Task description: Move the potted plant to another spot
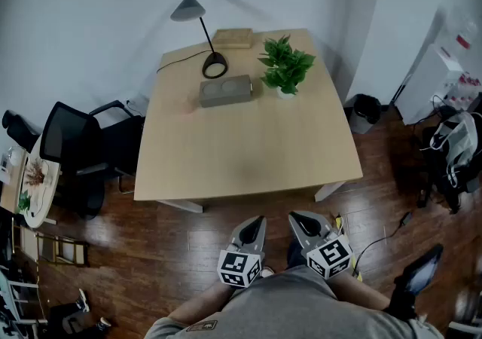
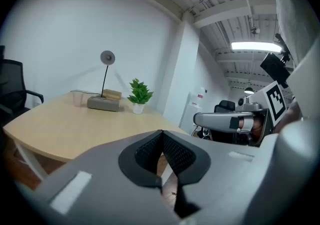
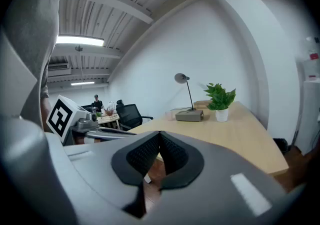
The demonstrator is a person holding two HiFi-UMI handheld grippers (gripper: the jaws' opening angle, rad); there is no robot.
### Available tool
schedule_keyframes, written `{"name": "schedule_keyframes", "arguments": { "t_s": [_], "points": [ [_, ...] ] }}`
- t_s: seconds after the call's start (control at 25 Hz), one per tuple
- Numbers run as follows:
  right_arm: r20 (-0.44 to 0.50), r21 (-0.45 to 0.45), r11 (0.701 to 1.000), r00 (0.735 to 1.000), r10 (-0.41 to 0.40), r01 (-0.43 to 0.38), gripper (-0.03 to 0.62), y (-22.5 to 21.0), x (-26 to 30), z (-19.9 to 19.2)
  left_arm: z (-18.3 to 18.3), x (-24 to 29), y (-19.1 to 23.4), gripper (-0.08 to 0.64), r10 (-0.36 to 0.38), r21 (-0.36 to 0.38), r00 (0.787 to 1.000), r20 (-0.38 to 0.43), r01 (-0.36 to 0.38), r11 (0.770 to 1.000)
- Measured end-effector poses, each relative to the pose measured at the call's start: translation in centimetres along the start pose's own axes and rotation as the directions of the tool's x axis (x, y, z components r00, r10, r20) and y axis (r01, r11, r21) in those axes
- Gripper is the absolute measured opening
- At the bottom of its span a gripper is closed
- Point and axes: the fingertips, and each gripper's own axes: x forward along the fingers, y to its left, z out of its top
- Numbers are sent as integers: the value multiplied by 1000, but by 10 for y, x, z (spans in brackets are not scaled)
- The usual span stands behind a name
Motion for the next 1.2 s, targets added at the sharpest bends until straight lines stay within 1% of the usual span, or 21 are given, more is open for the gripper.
{"name": "schedule_keyframes", "arguments": {
  "t_s": [0.12,0.28,0.44,0.6,0.76,0.92,1.0,1.12,1.2],
  "points": [
    [5,6,1000,1000,7,-7,6,-50,11,17,21,52,4,-6,25,-2,1000,4,-25,1000],
    [14,-6,1000,1000,23,-23,6,-117,33,44,65,121,13,-6,57,13,998,38,-58,998],
    [23,-30,999,999,40,-39,6,-170,55,67,90,164,25,-6,101,11,993,55,-102,995],
    [17,-30,999,999,39,-38,6,-209,75,79,101,191,40,-6,133,16,990,45,-134,991],
    [2,-30,999,1000,26,-26,6,-241,106,84,112,223,71,-6,148,25,988,31,-149,988],
    [-22,-67,998,1000,-6,4,6,-280,150,83,117,270,115,-6,145,32,989,23,-146,989],
    [-53,-77,997,998,-31,27,6,-298,171,77,114,293,136,-6,141,32,990,0,-141,990],
    [-102,-89,995,993,-58,49,6,-328,202,67,109,330,162,-6,120,57,992,-45,-118,991],
    [-130,-114,992,989,-74,59,6,-348,221,60,105,354,177,-6,106,66,992,-68,-101,993]
  ]
}}
